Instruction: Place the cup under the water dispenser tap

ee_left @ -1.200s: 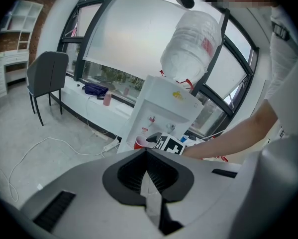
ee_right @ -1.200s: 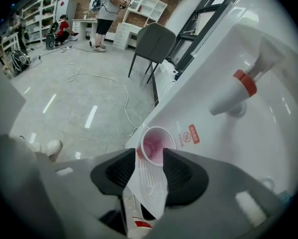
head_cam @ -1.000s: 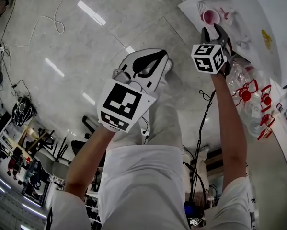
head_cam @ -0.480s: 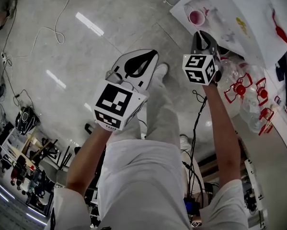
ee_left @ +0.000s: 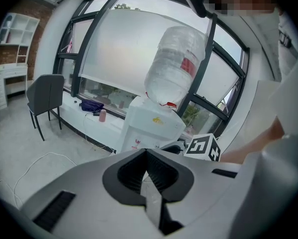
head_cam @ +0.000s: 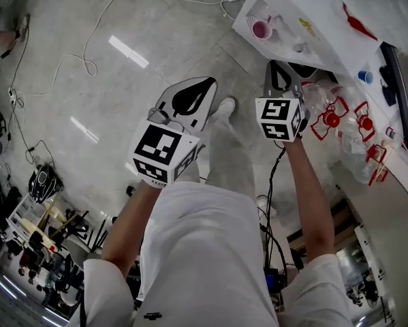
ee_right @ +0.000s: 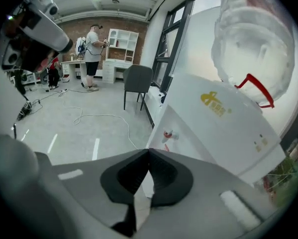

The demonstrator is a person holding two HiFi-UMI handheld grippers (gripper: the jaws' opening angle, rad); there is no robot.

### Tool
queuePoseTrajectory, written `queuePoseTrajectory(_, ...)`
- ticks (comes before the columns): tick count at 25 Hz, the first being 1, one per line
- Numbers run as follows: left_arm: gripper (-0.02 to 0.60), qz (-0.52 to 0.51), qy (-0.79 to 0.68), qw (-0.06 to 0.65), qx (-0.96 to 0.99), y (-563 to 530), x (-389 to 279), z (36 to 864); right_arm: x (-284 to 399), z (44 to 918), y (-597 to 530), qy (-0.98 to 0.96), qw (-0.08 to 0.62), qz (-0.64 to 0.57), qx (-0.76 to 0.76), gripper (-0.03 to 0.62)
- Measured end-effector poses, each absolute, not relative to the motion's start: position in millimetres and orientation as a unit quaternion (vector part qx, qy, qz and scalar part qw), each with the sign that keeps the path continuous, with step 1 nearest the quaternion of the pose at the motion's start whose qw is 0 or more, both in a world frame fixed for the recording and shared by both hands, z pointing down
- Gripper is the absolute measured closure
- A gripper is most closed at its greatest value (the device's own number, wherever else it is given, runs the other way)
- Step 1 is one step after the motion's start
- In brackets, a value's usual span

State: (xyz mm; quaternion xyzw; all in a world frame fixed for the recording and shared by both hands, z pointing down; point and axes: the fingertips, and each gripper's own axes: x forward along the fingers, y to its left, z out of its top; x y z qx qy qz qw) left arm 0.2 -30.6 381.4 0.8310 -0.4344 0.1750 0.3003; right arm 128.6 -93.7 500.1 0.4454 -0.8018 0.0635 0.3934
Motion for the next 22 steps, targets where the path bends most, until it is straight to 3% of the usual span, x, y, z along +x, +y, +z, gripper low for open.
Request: queuePoseTrajectory(22,0.581,0.119,-0.461,0.258,0.841,-9.0,-15.8,259.5,124.7,289.4,-39.2,-0.835,0.269,0.084,0.472,0.583)
